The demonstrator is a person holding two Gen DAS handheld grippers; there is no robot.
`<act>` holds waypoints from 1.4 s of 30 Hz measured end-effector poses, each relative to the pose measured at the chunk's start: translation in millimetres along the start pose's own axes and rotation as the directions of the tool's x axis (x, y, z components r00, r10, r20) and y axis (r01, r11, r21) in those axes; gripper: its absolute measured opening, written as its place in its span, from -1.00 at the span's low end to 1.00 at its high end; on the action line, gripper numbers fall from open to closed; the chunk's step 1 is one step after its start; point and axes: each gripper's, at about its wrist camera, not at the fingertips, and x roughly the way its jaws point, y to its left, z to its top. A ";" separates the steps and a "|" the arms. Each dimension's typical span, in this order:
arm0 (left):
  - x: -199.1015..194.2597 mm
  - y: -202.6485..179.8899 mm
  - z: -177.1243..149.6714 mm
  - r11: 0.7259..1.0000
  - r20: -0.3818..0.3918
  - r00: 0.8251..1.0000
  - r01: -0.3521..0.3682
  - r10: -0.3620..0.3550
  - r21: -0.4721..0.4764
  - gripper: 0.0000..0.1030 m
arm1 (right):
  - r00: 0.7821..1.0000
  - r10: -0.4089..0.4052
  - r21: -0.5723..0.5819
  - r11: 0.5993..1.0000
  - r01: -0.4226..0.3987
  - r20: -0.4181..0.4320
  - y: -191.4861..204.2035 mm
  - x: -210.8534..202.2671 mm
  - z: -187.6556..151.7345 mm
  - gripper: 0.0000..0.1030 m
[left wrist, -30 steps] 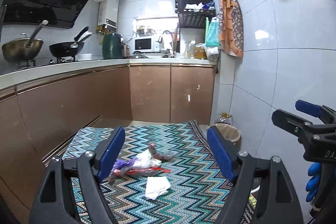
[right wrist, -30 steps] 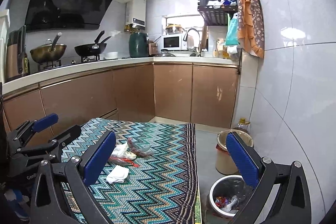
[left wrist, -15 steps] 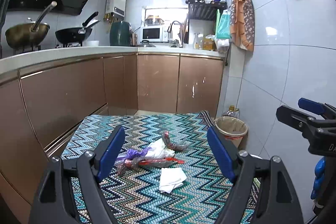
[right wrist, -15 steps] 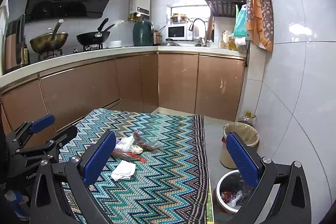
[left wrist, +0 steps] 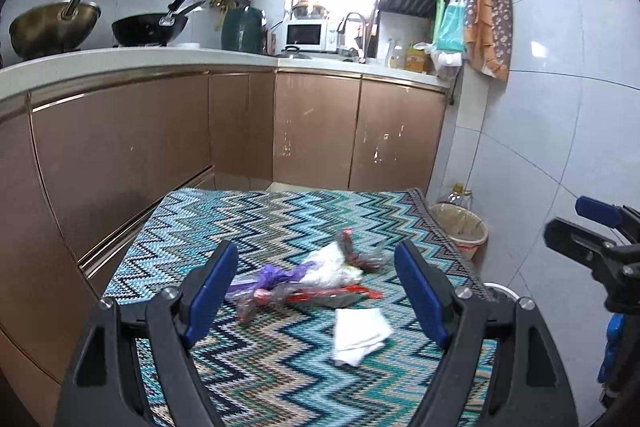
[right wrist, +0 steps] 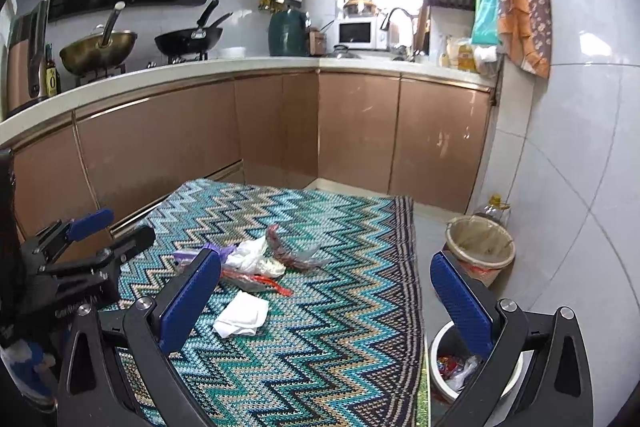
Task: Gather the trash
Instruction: 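Move both tools back over the remaining trash on the cloth, then grasp the white tissue with the right tool while the left tool grasps a clear bag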
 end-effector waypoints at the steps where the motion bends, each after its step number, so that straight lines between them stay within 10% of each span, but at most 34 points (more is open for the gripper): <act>1: 5.0 8.7 -2.3 1.000 -0.008 1.000 -0.016 0.016 0.007 0.55 | 1.000 0.009 -0.005 1.000 -0.009 -0.009 0.4 4.6 -0.9 1.00; 9: 34.5 75.4 -29.4 0.998 -0.088 0.995 -0.046 0.049 0.034 0.54 | 0.984 0.123 -0.005 0.992 -0.125 -0.126 6.3 58.8 -16.2 0.71; 21: 114.8 86.0 -45.5 0.993 -0.247 0.963 0.119 -0.111 0.019 0.54 | 0.858 0.339 0.073 0.938 -0.338 -0.385 41.5 161.1 -65.6 0.36; 26: 137.7 82.7 -45.6 0.983 -0.285 0.943 0.183 -0.169 0.023 0.53 | 0.839 0.357 0.079 0.931 -0.357 -0.412 44.1 176.7 -72.1 0.32; 42: 158.5 88.3 -73.5 0.964 -0.385 0.884 0.238 -0.265 -0.118 -0.57 | 0.775 0.448 0.144 0.891 -0.431 -0.446 51.3 204.5 -87.5 -0.28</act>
